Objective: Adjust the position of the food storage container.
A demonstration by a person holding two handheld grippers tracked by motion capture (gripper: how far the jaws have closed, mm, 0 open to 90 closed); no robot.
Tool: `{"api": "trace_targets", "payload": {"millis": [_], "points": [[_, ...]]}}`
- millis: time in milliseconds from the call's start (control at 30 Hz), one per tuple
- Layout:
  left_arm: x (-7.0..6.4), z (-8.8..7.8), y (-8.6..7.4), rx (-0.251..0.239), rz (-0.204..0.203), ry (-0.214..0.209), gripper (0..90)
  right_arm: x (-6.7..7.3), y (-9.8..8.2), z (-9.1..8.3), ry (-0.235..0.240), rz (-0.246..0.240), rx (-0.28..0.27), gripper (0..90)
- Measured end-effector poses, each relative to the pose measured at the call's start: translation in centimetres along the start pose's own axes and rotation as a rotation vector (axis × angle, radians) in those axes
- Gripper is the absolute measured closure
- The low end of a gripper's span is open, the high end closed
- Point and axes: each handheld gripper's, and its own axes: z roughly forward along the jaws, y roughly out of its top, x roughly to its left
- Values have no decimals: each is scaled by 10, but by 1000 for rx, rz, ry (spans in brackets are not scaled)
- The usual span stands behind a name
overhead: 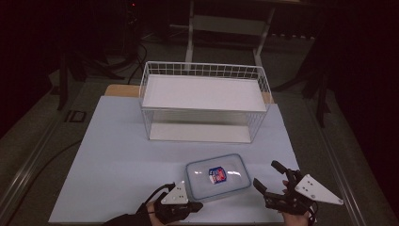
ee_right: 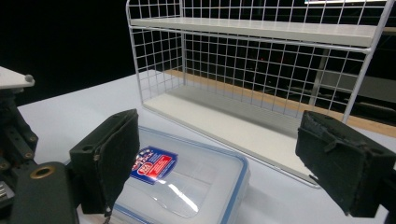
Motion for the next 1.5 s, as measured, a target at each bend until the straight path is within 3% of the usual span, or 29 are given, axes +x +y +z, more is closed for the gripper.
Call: {"api": "trace_targets", "payload": {"millis": [200,267,500,867,1133,1333,1500], "points": [[5,0,-2,-13,-6,7,894,-1,0,0,-1,2,0,133],[7,-2,-1,-13,-10,33,894,-1,0,0,-2,2,0,134],[22,-6,-1,-29,-48,45,894,-1,-1,0,3,10,3,134],[37,-7,0,-36,-59,92,894,-2,-1,1,9,11,6,134],[41,-10,2,-57,-80,81,890,-1,-1,1,8,8,7,134],[40,-28,10,-151,-49,59,761,-3,-3,3,11,12,7,135],[54,-44,13,-210,-88,126,534,-5,-4,4,2,14,18,135]]}}
